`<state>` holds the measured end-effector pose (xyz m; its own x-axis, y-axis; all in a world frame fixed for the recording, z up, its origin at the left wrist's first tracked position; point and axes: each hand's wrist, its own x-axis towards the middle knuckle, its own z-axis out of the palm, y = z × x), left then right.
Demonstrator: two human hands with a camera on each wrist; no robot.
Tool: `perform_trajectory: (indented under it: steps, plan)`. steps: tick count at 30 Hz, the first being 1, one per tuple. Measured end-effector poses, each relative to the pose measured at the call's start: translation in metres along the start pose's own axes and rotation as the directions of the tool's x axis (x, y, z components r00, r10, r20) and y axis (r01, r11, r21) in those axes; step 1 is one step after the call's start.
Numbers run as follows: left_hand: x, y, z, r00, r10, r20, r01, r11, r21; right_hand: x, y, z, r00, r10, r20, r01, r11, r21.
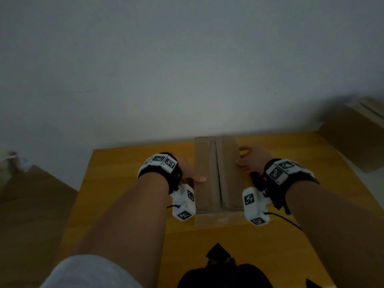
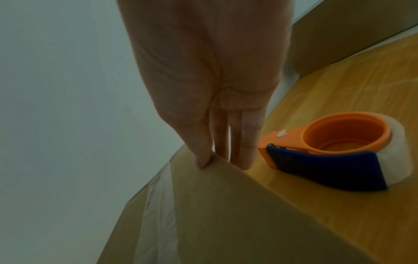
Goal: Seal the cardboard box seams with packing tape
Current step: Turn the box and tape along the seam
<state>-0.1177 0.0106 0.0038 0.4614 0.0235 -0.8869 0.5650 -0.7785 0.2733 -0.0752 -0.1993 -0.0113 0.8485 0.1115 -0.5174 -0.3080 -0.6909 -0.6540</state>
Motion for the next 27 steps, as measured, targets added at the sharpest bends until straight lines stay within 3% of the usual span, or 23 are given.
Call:
perform_trajectory:
  steps: [2, 4, 7, 9, 12, 15, 19, 27]
  plan:
    - [-0.002, 0.001, 0.003, 0.999, 0.018, 0.047, -0.017, 1.0, -0.026, 0.001, 0.001, -0.001, 1.0, -0.007, 0.014, 0.007, 1.0, 0.025]
    - [0.0, 0.002, 0.006, 0.999, 0.039, 0.021, -0.037, 0.996, -0.084, 0.002, 0.004, -0.003, 0.999, -0.01, 0.031, 0.008, 0.999, 0.05]
    - [0.008, 0.002, 0.007, 0.986, 0.086, -0.142, -0.124, 0.951, -0.284, 0.006, 0.012, -0.009, 1.0, -0.009, 0.004, 0.009, 0.997, 0.073]
    - [0.012, 0.004, 0.007, 0.964, 0.096, -0.249, -0.182, 0.919, -0.35, 0.011, 0.022, -0.016, 0.997, -0.006, -0.08, 0.011, 0.998, 0.055]
    - [0.019, 0.01, 0.008, 0.922, 0.1, -0.374, -0.24, 0.906, -0.349, 0.015, 0.04, -0.029, 0.981, 0.015, -0.195, -0.035, 0.995, -0.096]
    - [0.027, 0.012, 0.009, 0.905, 0.133, -0.403, -0.283, 0.897, -0.339, 0.019, 0.06, -0.034, 0.968, 0.038, -0.247, -0.121, 0.936, -0.331]
    - [0.038, 0.01, 0.011, 0.914, 0.14, -0.38, -0.274, 0.904, -0.328, 0.031, 0.088, -0.022, 0.971, 0.145, -0.188, -0.224, 0.821, -0.526]
    - [0.046, 0.006, 0.009, 0.926, 0.139, -0.351, -0.268, 0.897, -0.352, 0.066, 0.103, -0.002, 0.955, 0.298, -0.005, -0.263, 0.835, -0.484]
